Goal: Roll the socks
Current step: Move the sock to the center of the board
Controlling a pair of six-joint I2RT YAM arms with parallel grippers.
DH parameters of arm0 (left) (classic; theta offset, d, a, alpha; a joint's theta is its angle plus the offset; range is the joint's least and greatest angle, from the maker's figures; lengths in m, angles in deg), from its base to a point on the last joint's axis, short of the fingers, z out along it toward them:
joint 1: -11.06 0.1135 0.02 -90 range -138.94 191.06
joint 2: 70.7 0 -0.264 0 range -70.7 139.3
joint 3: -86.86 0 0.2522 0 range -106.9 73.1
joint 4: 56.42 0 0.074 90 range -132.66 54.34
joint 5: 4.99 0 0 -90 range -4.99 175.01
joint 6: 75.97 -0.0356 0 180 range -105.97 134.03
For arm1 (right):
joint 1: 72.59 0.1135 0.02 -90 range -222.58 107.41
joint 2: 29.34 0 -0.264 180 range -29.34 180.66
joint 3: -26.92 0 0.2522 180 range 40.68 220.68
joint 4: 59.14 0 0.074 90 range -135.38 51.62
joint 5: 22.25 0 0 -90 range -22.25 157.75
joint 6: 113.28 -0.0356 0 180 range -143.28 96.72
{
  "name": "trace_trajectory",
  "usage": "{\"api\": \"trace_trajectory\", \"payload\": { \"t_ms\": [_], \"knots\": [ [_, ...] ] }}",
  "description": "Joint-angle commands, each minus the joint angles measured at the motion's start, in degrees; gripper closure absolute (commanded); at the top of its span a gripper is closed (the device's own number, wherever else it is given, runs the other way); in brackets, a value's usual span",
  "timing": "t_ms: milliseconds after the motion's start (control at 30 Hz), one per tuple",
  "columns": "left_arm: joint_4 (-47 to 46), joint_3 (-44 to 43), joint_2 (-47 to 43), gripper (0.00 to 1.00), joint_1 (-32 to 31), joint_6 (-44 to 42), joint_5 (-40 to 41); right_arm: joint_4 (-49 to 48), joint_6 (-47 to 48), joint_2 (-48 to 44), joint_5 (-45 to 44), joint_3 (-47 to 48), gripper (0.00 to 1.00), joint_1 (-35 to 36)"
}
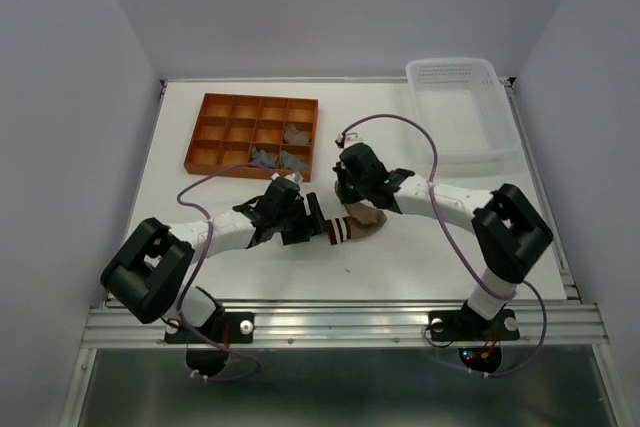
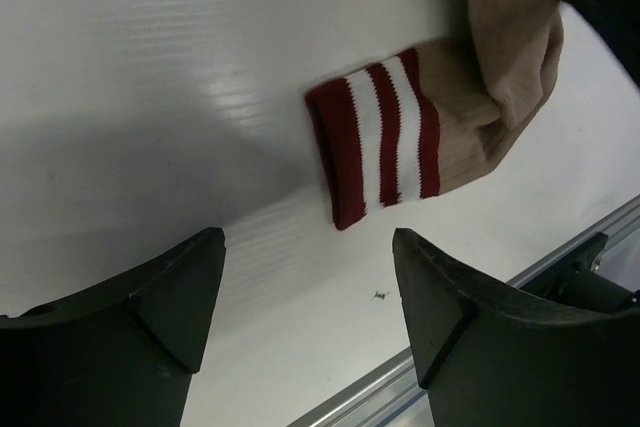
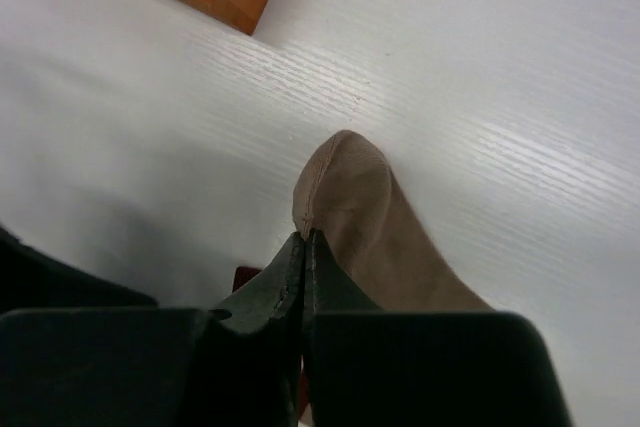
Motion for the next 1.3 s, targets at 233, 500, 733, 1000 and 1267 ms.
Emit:
{"api": "trace_trajectory", "payload": {
  "t_ms": [233,500,733,1000,1267],
  "knots": [
    [2.79,-12.84,11.55,0.37,-3.49,-0.27,6.62,-7.92,-6.64,-15.97,-5.15,-9.64,0.98,0.0],
    [9.91,-18.47,17.17,0.8,-6.91,-1.68,9.78,-7.83,-10.15,-20.54,-12.96,-13.77,0.98,0.0],
    [12.37,-21.37,18.23,0.98,-7.27,-2.55,11.45,-10.9,-13.41,-23.18,-15.43,-15.44,0.97,-1.05],
    [16.68,-22.69,18.5,1.0,-7.27,-3.43,16.37,-11.17,-16.22,-31.16,-25.7,-19.39,0.9,-1.58],
    [16.34,-18.13,15.78,1.0,-7.18,-4.75,15.24,-10.29,-17.63,-28.12,-31.61,-18.09,0.87,-4.91]
  ]
}}
